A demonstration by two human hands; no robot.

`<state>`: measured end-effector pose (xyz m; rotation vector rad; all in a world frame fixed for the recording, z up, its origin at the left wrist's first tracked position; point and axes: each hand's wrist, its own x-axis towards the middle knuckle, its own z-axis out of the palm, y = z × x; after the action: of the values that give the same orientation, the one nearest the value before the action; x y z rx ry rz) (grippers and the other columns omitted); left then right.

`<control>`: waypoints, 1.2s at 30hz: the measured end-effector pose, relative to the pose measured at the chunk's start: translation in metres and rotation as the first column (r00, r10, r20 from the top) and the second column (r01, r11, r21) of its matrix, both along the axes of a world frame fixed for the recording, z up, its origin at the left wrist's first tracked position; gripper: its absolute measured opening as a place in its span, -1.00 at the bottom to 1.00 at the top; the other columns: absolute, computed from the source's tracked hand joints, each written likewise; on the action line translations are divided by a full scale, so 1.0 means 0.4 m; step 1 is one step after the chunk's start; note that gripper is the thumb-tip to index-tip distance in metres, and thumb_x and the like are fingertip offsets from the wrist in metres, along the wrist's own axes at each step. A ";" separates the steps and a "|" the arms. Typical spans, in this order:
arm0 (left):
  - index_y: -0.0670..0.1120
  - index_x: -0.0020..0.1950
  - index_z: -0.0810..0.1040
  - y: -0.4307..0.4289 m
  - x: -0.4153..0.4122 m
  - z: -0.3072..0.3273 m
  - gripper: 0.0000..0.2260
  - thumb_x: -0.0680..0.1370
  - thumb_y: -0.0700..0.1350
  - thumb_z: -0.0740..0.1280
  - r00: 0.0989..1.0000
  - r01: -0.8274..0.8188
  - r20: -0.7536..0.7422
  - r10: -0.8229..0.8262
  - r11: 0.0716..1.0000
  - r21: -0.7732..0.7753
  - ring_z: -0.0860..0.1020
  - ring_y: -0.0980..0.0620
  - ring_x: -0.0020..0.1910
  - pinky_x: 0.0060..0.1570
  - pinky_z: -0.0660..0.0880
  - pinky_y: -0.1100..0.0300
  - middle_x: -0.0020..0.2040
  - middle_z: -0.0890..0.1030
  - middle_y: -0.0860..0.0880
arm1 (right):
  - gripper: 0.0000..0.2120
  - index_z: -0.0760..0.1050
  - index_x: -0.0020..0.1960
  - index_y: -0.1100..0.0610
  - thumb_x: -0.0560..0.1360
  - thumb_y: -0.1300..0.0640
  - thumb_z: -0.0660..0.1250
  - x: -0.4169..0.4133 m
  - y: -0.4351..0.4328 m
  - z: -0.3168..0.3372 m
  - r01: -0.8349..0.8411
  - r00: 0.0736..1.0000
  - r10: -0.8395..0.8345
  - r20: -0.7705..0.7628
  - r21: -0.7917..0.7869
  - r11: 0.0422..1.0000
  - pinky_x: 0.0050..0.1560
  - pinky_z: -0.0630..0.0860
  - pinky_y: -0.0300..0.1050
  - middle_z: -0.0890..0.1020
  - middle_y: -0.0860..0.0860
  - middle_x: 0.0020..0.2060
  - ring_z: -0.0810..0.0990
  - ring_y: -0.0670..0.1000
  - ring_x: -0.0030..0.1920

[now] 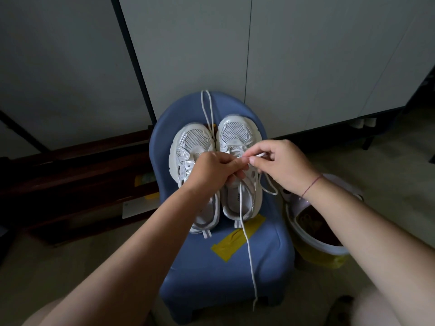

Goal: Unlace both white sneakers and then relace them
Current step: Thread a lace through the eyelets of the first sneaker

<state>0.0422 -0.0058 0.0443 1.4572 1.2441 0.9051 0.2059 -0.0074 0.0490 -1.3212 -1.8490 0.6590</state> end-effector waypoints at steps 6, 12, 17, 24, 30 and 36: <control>-0.03 -0.21 0.64 0.037 -0.001 -0.022 -0.80 0.57 0.01 0.36 0.983 -0.174 -0.055 0.176 0.984 0.041 0.56 0.04 -0.28 0.01 0.58 0.00 -0.29 0.64 -0.06 | -0.89 0.59 -0.25 -0.01 0.44 0.14 0.43 0.015 0.043 -0.015 0.147 0.989 -0.147 0.007 0.028 0.989 -0.24 0.39 -0.33 0.56 -0.22 -0.42 0.50 -0.25 -0.35; -0.09 -0.23 0.57 0.054 0.025 -0.039 -0.76 0.62 -0.16 0.27 0.986 -0.166 -0.018 0.165 0.983 -0.084 0.56 -0.06 -0.16 0.04 0.57 0.00 -0.17 0.62 -0.15 | -0.94 0.65 -0.20 0.09 0.43 0.14 0.42 0.022 0.087 -0.041 0.272 0.951 -0.271 0.151 0.016 0.962 -0.23 0.41 -0.25 0.49 -0.18 -0.47 0.48 -0.16 -0.31; -0.09 -0.24 0.54 0.068 0.043 -0.047 -0.72 0.62 -0.29 0.18 0.979 -0.174 0.078 0.190 0.969 -0.176 0.50 -0.02 -0.26 -0.21 0.47 0.21 -0.24 0.57 -0.11 | -0.91 0.64 -0.20 0.08 0.45 0.16 0.38 0.006 0.102 -0.056 0.264 0.925 -0.256 0.283 0.010 0.964 -0.19 0.32 -0.27 0.56 -0.08 -0.28 0.51 -0.08 -0.20; -0.19 -0.20 0.58 0.077 0.026 -0.033 -0.75 0.59 -0.32 0.18 0.989 -0.137 0.029 0.148 0.960 -0.244 0.41 0.11 -0.55 -0.56 0.33 0.33 -0.33 0.57 -0.09 | -0.92 0.63 -0.21 0.05 0.45 0.14 0.37 0.015 0.106 -0.036 0.199 0.897 -0.182 0.404 -0.001 0.980 -0.15 0.44 -0.19 0.53 -0.07 -0.31 0.48 -0.05 -0.23; -0.20 -0.17 0.61 0.063 0.038 -0.039 -0.80 0.57 -0.32 0.24 0.995 -0.091 -0.053 0.080 0.968 -0.235 0.45 0.15 -0.64 -0.63 0.31 0.39 -0.50 0.56 -0.01 | -0.89 0.59 -0.24 0.04 0.46 0.15 0.36 0.018 0.087 -0.019 0.169 0.880 -0.152 0.449 0.004 0.986 -0.11 0.47 -0.16 0.49 -0.12 -0.33 0.53 -0.01 -0.16; -0.12 -0.11 0.62 0.050 0.049 -0.071 -0.75 0.55 -0.41 0.23 0.986 -0.128 0.074 0.147 0.968 -0.216 0.39 0.19 -0.63 -0.54 0.39 0.38 -0.58 0.50 0.07 | -0.85 0.63 -0.09 0.13 0.51 0.17 0.28 0.005 0.088 -0.025 0.225 0.822 -0.217 0.527 0.051 0.973 -0.03 0.45 -0.13 0.60 0.07 -0.02 0.55 0.10 0.04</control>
<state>0.0618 0.0140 0.0158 1.1635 1.3432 0.8912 0.2079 0.0280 0.0388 -1.8309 -2.0618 0.1827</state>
